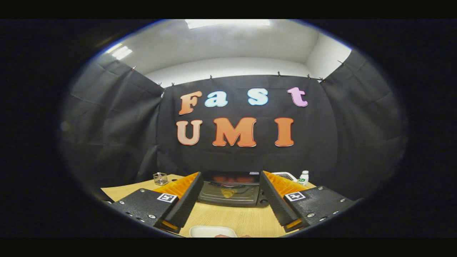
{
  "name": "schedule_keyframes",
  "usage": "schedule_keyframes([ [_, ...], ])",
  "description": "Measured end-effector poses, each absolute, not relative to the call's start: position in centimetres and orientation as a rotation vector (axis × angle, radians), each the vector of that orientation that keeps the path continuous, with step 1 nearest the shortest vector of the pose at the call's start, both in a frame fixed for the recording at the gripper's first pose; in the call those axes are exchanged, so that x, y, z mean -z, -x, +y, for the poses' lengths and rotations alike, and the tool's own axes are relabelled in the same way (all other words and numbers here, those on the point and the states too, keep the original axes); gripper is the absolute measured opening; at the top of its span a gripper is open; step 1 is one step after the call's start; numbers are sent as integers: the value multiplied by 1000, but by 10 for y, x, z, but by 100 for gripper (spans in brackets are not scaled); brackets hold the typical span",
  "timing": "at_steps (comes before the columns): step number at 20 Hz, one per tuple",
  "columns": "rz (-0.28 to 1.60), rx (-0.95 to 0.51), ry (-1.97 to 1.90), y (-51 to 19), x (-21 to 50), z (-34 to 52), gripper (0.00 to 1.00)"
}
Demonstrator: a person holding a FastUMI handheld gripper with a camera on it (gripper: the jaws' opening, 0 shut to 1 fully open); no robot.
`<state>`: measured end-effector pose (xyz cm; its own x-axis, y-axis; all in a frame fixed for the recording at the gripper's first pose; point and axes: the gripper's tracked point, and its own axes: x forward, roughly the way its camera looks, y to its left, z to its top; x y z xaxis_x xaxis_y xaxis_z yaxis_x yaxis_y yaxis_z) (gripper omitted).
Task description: Open the toaster oven, put the food inside, and close the toaster oven door.
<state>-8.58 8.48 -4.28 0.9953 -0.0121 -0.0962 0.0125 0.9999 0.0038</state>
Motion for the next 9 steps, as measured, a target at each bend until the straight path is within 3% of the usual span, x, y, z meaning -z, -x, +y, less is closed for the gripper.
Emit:
schedule_keyframes([
  [5, 60, -65, -51, 109, 15, 100, 94],
  [9, 15, -23, 12, 105, 14, 86, 94],
])
